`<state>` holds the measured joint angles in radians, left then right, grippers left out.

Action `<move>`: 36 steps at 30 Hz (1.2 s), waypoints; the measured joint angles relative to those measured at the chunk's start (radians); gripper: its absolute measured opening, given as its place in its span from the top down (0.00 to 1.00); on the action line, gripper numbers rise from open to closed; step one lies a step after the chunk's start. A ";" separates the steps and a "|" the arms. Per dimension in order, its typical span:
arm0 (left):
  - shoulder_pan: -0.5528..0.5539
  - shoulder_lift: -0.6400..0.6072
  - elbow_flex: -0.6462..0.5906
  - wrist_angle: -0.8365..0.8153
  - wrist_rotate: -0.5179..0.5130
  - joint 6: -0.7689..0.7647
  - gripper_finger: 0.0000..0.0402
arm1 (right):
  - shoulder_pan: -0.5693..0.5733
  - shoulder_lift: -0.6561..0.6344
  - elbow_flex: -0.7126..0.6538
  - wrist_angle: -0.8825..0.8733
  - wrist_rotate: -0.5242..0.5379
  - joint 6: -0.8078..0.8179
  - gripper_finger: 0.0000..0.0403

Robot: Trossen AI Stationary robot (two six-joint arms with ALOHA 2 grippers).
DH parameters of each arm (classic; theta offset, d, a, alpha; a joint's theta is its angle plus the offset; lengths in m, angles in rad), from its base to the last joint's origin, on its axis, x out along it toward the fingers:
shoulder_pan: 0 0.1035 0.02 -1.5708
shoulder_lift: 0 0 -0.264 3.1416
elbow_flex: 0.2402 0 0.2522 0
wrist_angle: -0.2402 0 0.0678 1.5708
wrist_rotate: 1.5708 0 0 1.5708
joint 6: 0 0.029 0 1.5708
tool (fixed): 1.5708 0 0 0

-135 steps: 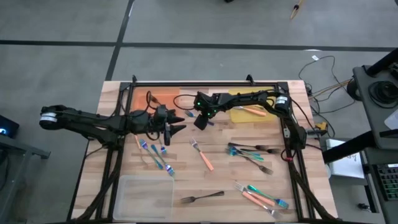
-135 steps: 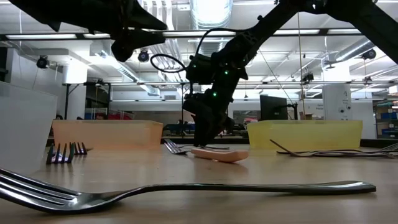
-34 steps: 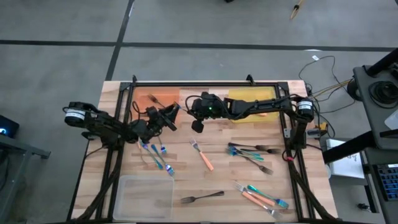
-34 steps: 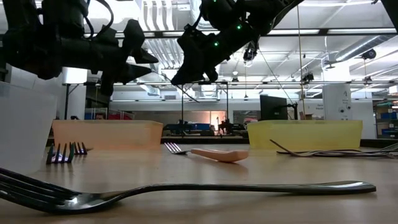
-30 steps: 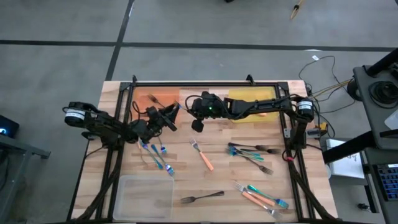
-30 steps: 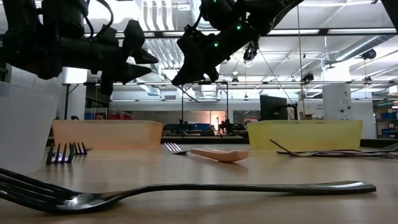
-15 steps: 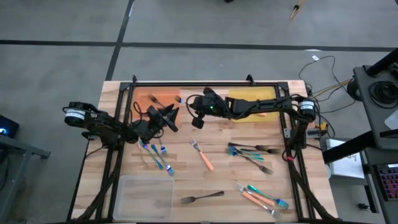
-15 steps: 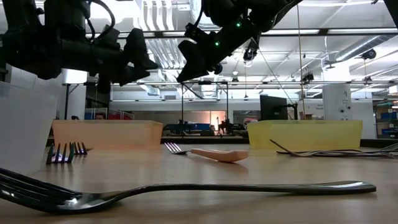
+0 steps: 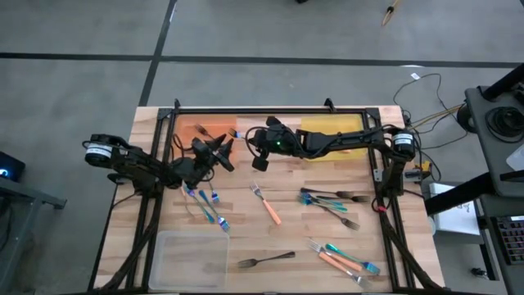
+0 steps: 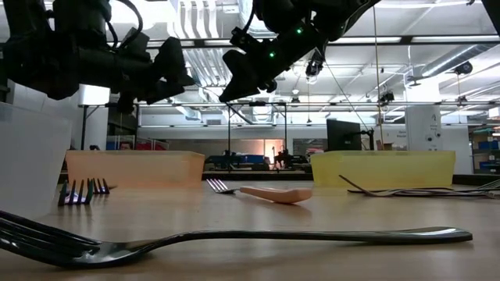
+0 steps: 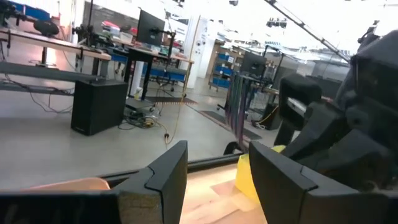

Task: Sort silverware by color (type)
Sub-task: Put the blue fork into the transparent bin

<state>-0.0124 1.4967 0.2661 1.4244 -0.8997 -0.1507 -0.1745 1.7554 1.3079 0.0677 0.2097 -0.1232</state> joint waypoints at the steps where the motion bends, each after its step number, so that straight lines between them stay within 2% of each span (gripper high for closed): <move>1: 0.000 0.000 0.000 0.010 0.000 0.009 0.62 | 0.000 0.000 0.000 0.000 0.000 -0.001 0.98; 15: 0.000 0.000 0.004 0.050 0.020 -0.018 0.62 | 0.027 0.001 -0.001 0.001 -0.008 -0.005 0.98; 23: 0.000 0.000 0.083 0.003 0.020 0.020 0.64 | 0.040 0.001 -0.001 0.001 -0.008 -0.008 0.98; 27: 0.000 0.000 0.137 -0.125 0.019 0.021 0.73 | 0.040 0.001 -0.001 0.000 0.000 -0.009 0.98; 32: 0.001 0.000 0.181 -0.218 0.002 0.029 0.95 | 0.039 0.001 -0.002 -0.005 0.001 -0.016 0.98; 36: 0.000 -0.016 0.171 -0.221 -0.012 0.061 0.98 | 0.039 0.000 -0.002 -0.009 0.034 -0.028 0.98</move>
<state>-0.0120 1.4810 0.4373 1.2030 -0.9114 -0.0901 -0.1351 1.7557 1.3060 0.0584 0.2434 -0.1516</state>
